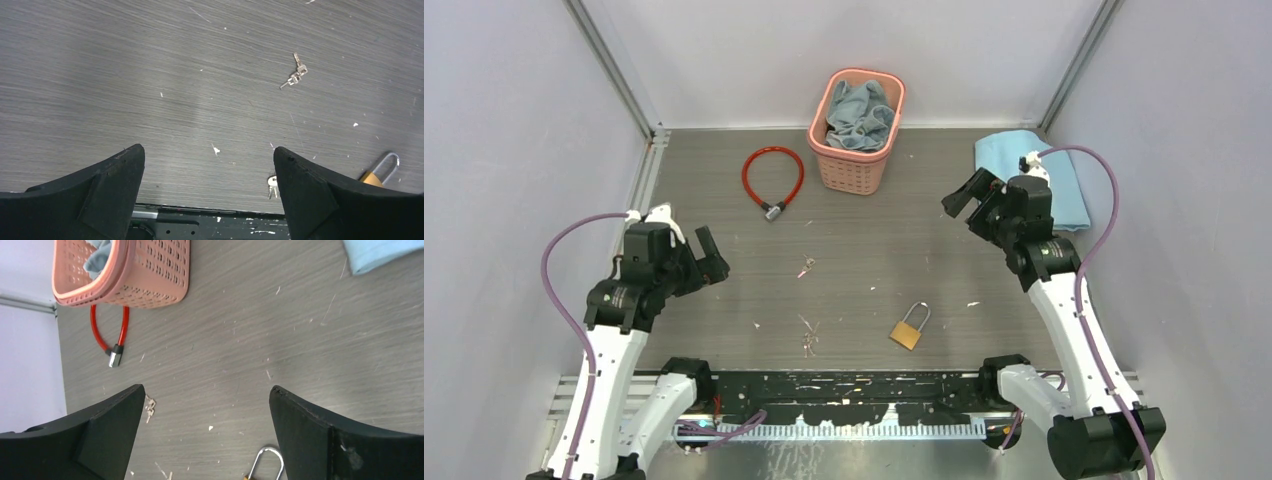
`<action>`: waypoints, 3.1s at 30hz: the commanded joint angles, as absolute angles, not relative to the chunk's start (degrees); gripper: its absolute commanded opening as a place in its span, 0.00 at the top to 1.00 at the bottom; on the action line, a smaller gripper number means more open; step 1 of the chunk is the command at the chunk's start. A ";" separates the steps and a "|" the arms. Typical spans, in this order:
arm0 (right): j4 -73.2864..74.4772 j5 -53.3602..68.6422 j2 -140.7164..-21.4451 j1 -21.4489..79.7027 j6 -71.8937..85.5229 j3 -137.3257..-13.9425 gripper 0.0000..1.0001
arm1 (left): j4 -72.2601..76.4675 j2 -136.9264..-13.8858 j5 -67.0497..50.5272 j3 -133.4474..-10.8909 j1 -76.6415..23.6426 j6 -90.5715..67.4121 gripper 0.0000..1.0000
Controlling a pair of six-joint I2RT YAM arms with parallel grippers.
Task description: Unlock with the key
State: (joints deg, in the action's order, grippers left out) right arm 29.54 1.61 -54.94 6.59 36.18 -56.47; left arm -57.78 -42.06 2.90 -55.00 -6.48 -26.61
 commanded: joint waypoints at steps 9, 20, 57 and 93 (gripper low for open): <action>43.33 2.46 -58.63 6.62 46.69 -58.94 0.00 | -53.62 -42.46 -6.26 -54.62 -6.71 -23.56 0.00; 57.86 -16.58 -58.14 21.70 57.80 -54.02 0.00 | -53.27 -44.20 -8.25 -54.58 -6.70 -23.03 0.00; 39.46 -9.85 -75.13 50.64 72.14 -35.78 0.22 | -53.79 -45.81 -4.95 -54.49 -6.70 -23.99 0.05; 42.12 -7.95 -103.55 50.59 39.09 -71.98 0.63 | -53.28 -48.16 -5.83 -54.46 -6.73 -23.73 0.08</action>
